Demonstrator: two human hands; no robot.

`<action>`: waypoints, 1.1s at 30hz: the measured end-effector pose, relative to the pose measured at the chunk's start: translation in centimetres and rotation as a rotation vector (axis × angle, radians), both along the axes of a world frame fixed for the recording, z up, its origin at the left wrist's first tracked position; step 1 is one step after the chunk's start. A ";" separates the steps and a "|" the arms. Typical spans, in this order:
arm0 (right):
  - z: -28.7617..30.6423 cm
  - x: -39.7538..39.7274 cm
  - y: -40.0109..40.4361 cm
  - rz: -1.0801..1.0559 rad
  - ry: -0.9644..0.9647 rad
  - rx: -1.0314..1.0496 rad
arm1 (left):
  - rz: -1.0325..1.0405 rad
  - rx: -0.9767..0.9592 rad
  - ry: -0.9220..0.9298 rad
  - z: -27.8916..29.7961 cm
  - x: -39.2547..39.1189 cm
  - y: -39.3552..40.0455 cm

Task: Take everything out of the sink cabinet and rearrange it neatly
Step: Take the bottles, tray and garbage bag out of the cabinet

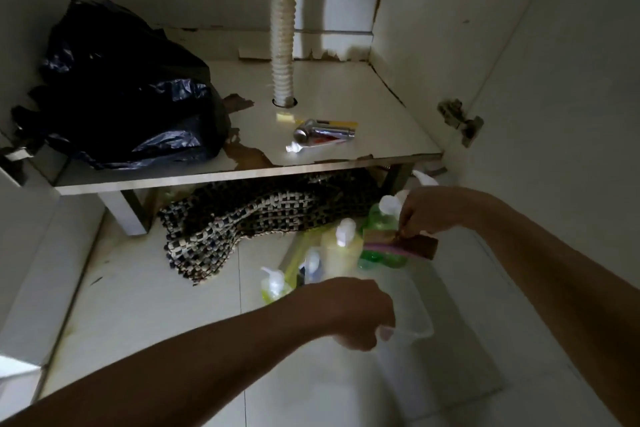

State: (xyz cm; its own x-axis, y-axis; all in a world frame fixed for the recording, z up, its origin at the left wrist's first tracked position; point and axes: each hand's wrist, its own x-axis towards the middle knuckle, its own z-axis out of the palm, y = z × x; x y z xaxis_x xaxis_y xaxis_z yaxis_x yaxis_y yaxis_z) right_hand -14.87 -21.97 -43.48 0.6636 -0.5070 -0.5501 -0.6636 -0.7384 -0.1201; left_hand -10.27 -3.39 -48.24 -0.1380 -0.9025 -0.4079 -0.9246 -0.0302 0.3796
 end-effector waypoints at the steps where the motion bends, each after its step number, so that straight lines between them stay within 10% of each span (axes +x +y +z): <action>1: -1.6 -0.6 0.2 -0.026 0.037 0.015 | -0.002 0.038 -0.009 -1.3 -0.5 0.3; 12: -16.6 -9.0 2.9 -0.381 -0.031 -0.110 | 0.049 0.245 -0.138 -11.1 -1.8 3.7; 33: -12.9 -4.7 3.4 -0.117 0.149 -0.049 | 0.115 0.298 -0.163 -14.4 -2.2 2.5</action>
